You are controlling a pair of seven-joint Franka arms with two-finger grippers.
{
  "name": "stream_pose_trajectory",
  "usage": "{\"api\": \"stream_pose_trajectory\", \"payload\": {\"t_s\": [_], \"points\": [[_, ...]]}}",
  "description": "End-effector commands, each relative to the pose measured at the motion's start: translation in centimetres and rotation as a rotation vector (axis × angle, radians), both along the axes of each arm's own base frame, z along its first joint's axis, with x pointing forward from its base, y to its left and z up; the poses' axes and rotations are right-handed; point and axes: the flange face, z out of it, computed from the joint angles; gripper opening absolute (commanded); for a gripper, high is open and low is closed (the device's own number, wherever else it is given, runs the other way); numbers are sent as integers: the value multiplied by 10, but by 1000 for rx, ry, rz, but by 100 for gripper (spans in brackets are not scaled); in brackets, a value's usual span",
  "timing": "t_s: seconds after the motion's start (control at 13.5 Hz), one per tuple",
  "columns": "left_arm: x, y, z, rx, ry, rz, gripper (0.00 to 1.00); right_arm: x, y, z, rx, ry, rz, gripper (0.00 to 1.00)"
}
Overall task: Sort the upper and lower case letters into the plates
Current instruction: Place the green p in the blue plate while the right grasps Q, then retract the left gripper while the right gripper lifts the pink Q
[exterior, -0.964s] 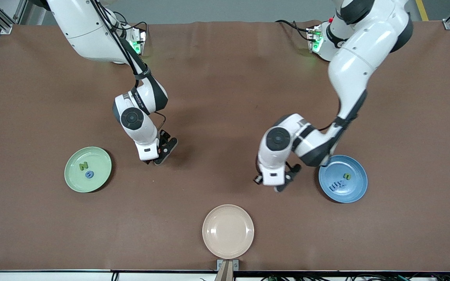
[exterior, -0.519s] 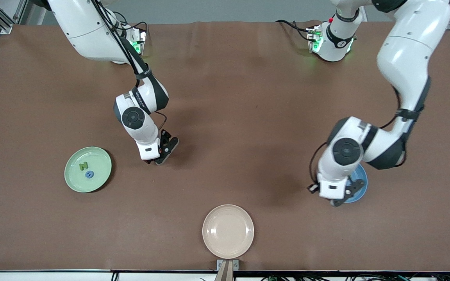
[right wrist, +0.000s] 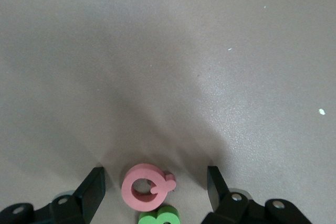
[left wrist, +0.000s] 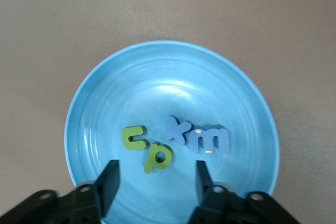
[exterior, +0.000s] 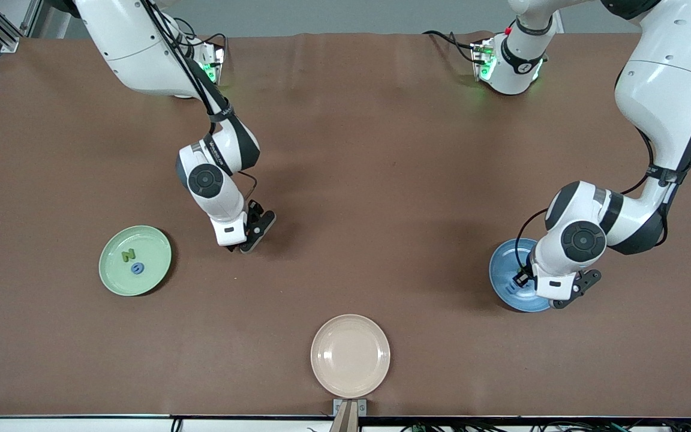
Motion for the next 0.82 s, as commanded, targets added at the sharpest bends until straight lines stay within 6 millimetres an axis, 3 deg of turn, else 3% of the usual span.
{"api": "stream_pose_trajectory", "payload": {"t_s": [0.0, 0.3, 0.44, 0.52, 0.74], "points": [[2, 2, 53, 28, -67, -22, 100, -3, -4, -2, -2, -6, 9, 75], [22, 43, 148, 40, -84, -169, 100, -4, -8, -4, -5, 0, 5, 73], [25, 60, 197, -6, -76, -217, 100, -5, -9, -4, -6, 2, 3, 63], [19, 71, 219, 1, -70, -218, 100, -5, -9, -4, -6, 2, 3, 58], [-6, 67, 278, 30, -66, -231, 100, -5, -9, -4, -6, 2, 2, 44]]}}
